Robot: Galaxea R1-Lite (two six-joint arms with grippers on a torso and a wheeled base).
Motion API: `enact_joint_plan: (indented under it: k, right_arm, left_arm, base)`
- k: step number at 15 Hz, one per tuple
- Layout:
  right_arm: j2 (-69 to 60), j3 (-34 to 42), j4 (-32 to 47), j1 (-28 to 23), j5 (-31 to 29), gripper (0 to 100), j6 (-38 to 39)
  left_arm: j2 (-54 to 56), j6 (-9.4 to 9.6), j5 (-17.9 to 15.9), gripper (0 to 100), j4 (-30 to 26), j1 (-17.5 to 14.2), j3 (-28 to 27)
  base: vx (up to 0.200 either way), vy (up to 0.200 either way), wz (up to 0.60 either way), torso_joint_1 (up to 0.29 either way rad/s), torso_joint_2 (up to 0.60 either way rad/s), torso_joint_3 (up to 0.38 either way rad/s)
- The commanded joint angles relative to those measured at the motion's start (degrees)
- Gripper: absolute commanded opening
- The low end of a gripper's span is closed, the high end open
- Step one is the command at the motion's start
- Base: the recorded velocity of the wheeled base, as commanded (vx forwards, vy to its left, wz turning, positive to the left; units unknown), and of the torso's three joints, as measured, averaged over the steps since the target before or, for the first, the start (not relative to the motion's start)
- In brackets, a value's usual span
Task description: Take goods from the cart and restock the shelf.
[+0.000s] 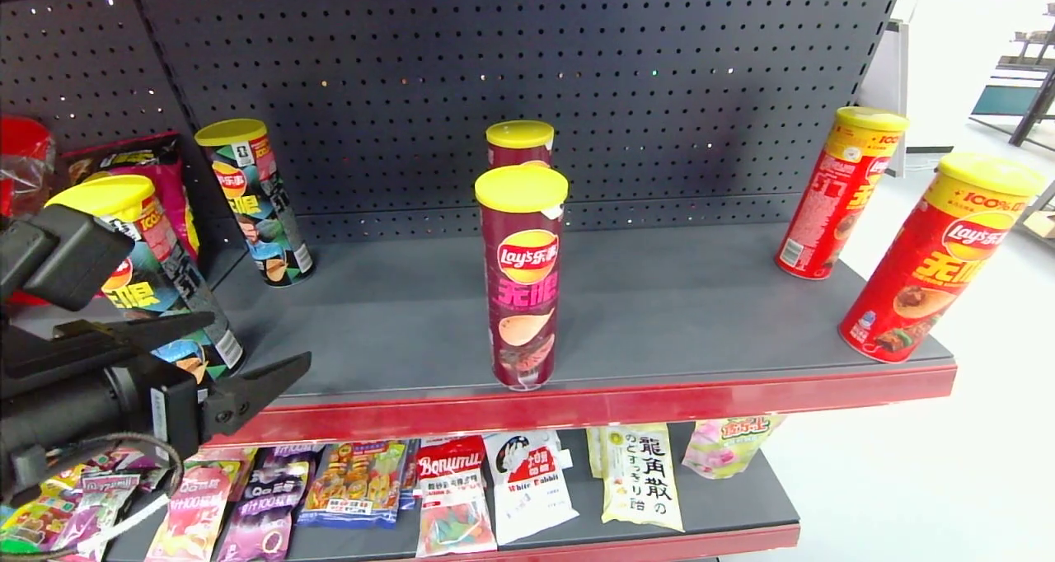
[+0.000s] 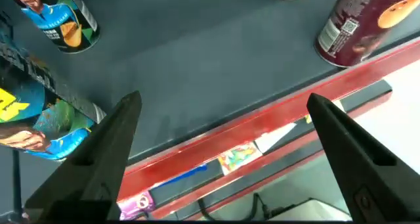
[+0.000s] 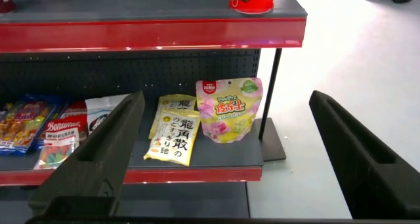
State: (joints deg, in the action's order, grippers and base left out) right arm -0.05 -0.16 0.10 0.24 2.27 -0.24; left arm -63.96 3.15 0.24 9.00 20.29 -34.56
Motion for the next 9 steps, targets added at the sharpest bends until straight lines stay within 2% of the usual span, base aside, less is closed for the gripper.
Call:
enact_joint_plan:
  k: [1, 3, 4, 6, 7, 9]
  right_arm:
    - [0.0, 0.0, 0.0, 0.0, 0.0, 100, 0.0]
    - [0.0, 0.0, 0.0, 0.0, 0.0, 100, 0.0]
    - [0.0, 0.0, 0.0, 0.0, 0.0, 100, 0.0]
    - [0.0, 0.0, 0.0, 0.0, 0.0, 100, 0.0]
    - [0.0, 0.0, 0.0, 0.0, 0.0, 100, 0.0]
    - [0.0, 0.0, 0.0, 0.0, 0.0, 100, 0.0]
  left_arm:
    - [6.7, 0.63, 0.2, 100, -0.1, 0.2, 2.8]
    - [16.4, 2.92, 0.6, 100, -4.3, -1.4, 3.4]
    - [20.0, 3.36, 0.6, 100, -7.2, -2.7, 3.9]
    - [31.5, 4.06, 1.7, 100, -16.6, -7.1, 7.1]
    - [33.2, 4.06, 2.0, 100, -17.4, -7.7, 7.9]
    - [40.5, 4.06, 6.5, 100, -18.0, -9.2, 13.8]
  base:
    - [0.000, 0.000, 0.00, 0.000, 0.00, 0.000]
    - [0.000, 0.000, 0.00, 0.000, 0.00, 0.000]
    - [0.000, 0.000, 0.00, 0.000, 0.00, 0.000]
    - [0.000, 0.000, 0.00, 0.000, 0.00, 0.000]
    - [0.000, 0.000, 0.00, 0.000, 0.00, 0.000]
    - [0.000, 0.000, 0.00, 0.000, 0.00, 0.000]
